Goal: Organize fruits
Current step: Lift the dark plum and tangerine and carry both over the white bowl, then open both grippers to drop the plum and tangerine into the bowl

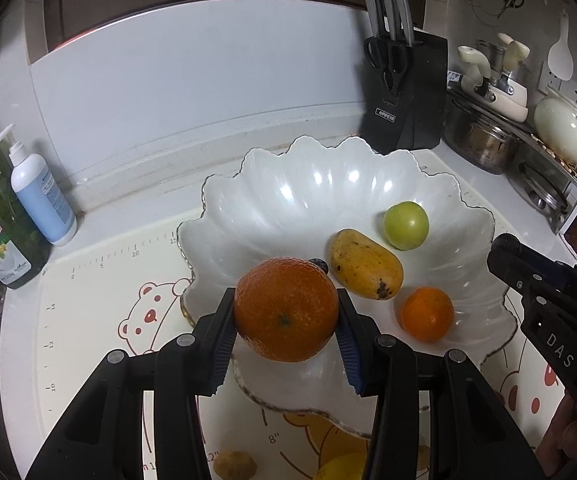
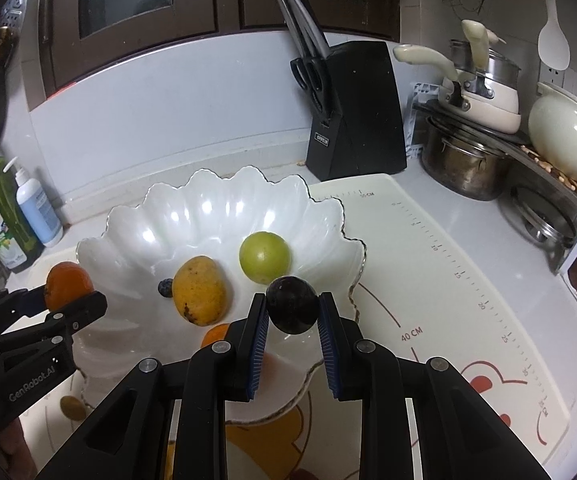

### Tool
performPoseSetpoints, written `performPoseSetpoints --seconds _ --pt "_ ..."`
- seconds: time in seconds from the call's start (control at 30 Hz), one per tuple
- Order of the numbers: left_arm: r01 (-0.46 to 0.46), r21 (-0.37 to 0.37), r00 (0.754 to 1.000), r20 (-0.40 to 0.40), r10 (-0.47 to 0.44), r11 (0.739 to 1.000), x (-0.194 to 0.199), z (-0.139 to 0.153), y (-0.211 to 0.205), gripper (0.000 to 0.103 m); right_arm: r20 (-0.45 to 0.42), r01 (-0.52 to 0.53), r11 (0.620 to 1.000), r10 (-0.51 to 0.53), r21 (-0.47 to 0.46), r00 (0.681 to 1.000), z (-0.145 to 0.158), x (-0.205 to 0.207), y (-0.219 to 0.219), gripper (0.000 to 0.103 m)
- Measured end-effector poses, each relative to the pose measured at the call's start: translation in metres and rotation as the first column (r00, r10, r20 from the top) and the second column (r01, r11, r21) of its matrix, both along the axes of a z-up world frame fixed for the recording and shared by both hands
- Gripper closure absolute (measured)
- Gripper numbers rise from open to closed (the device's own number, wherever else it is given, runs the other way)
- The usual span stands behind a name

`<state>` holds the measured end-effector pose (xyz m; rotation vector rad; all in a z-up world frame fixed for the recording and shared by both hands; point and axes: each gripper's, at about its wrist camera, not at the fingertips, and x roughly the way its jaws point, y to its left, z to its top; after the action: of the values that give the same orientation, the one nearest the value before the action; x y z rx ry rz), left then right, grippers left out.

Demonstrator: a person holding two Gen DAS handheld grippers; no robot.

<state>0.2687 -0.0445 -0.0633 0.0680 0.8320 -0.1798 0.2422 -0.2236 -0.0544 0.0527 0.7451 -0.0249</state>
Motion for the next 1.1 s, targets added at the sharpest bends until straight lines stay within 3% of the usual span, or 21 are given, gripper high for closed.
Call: performPoseSetpoints --seconds 0.47,0.53,0.6,0.63,0.73,0.8,0.87,1.1 --pt "0.007 0.005 0.999 -0.037 -0.007 1.0 0.008 -0.011 -0.004 0.056 -0.035 -0.021 1.0 0.021 0.006 0.999 -0.009 0.011 0.001 0.076" --pt "0.01 0.009 0.999 -0.03 -0.009 1.0 0.007 -0.01 -0.004 0.051 -0.031 -0.018 1.0 0.018 0.0 0.999 -0.008 0.01 0.001 0.076" --pt "0.004 0.012 1.0 -0.016 -0.004 1.0 0.005 -0.007 -0.004 0.034 -0.031 -0.017 1.0 0.017 0.004 0.999 -0.007 0.01 0.0 0.074" --pt "-0.001 0.009 1.0 -0.01 0.001 1.0 0.004 -0.005 -0.003 0.031 -0.031 -0.016 1.0 0.016 0.007 0.999 -0.006 0.009 0.0 0.072" --pt "-0.004 0.013 1.0 0.0 0.004 1.0 0.002 -0.001 -0.003 0.028 -0.014 -0.003 1.0 0.003 -0.003 1.0 -0.003 0.006 0.0 0.052" --pt "-0.011 0.021 1.0 0.007 0.011 1.0 0.001 0.001 -0.002 0.023 0.001 0.015 1.0 -0.015 -0.013 1.0 0.001 0.003 0.0 0.032" --pt "-0.016 0.025 1.0 0.011 0.016 1.0 -0.001 0.003 -0.001 0.019 0.022 0.032 0.999 -0.031 -0.022 0.999 0.005 0.001 -0.001 0.022" --pt "-0.049 0.041 0.998 0.041 0.047 0.998 -0.01 0.013 0.002 0.005 0.048 0.052 0.998 -0.05 -0.039 0.998 0.016 -0.007 -0.002 0.017"
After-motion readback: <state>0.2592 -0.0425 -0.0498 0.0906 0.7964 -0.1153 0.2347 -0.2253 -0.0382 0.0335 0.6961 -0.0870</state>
